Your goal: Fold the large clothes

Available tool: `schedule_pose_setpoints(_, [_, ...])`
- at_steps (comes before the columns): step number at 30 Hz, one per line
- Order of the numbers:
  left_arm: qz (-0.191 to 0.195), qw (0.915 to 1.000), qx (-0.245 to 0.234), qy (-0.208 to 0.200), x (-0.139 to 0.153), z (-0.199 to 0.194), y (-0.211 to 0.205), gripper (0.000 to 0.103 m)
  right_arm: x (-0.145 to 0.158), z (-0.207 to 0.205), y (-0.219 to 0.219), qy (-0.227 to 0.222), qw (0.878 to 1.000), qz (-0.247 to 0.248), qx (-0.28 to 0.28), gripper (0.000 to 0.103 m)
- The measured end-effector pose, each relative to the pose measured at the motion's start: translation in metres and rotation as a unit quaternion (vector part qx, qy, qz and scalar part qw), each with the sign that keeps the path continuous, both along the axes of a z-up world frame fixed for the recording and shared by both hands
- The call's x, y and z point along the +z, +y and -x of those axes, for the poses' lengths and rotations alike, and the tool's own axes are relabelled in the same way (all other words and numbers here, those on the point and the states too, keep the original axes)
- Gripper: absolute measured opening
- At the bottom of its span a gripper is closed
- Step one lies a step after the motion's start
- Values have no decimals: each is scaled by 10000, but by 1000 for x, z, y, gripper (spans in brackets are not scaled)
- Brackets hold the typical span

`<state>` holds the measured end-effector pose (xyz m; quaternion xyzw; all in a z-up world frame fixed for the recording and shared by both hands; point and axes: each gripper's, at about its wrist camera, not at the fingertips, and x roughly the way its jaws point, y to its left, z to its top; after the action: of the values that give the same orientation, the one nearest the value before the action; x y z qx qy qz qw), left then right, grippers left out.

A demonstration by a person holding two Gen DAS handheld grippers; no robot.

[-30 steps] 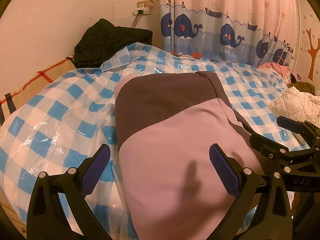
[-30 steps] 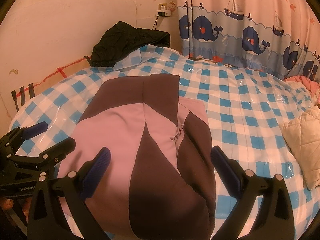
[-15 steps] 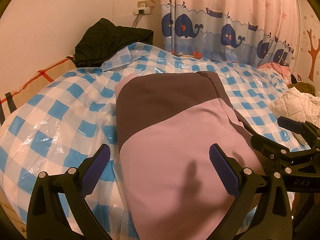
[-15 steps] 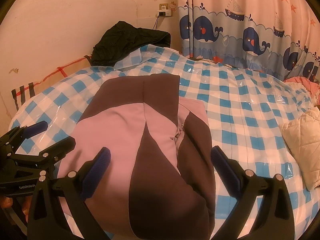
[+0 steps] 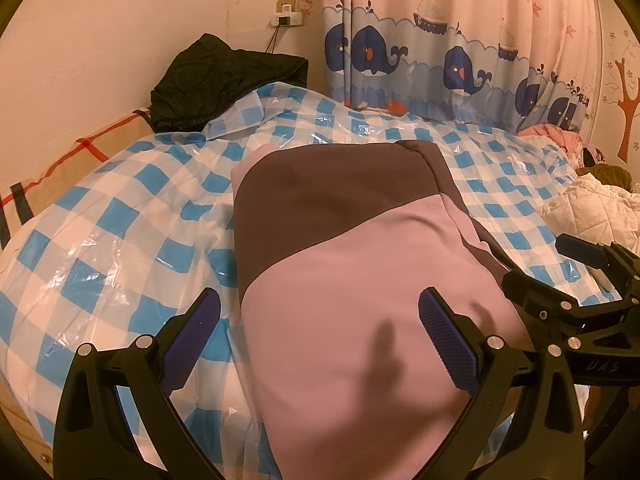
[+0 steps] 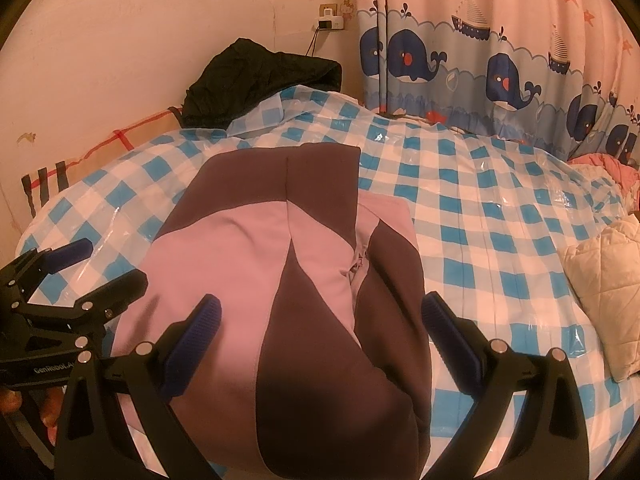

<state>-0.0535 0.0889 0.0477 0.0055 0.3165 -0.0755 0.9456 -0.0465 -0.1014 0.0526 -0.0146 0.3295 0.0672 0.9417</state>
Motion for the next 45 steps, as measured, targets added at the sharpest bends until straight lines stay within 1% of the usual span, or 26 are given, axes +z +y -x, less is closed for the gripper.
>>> schedule_pose_setpoints(7, [10,9999,18,99,-5,-2,3,95,-3,0,-9,124,9999,74,36,96])
schedule_pose_setpoints(13, [-37,9997,-26,244,-10,-5,-2,95,-10,-7,-14,405,9990,169,21,96])
schedule_pose_setpoints(18, [-120,9984,-123,535,-17,-10,-6,95,-17,-13,-16,655,9977,196,44,96])
schedule_pose_setpoints(23, [-194,9965,-190,793,-23,-17,-8,95,-20,-17,-19,800,9966,206,71,96])
schedule_pose_setpoints(37, [-330,9939,-260,1023,-28,-22,-13,95,-25,-24,-19,1043,9942,227,110,96])
schedule_pose_setpoints(45, [-332,9908,-285,1283,-25,-26,-14,95,-21,-24,-19,1185,9926,252,130,96])
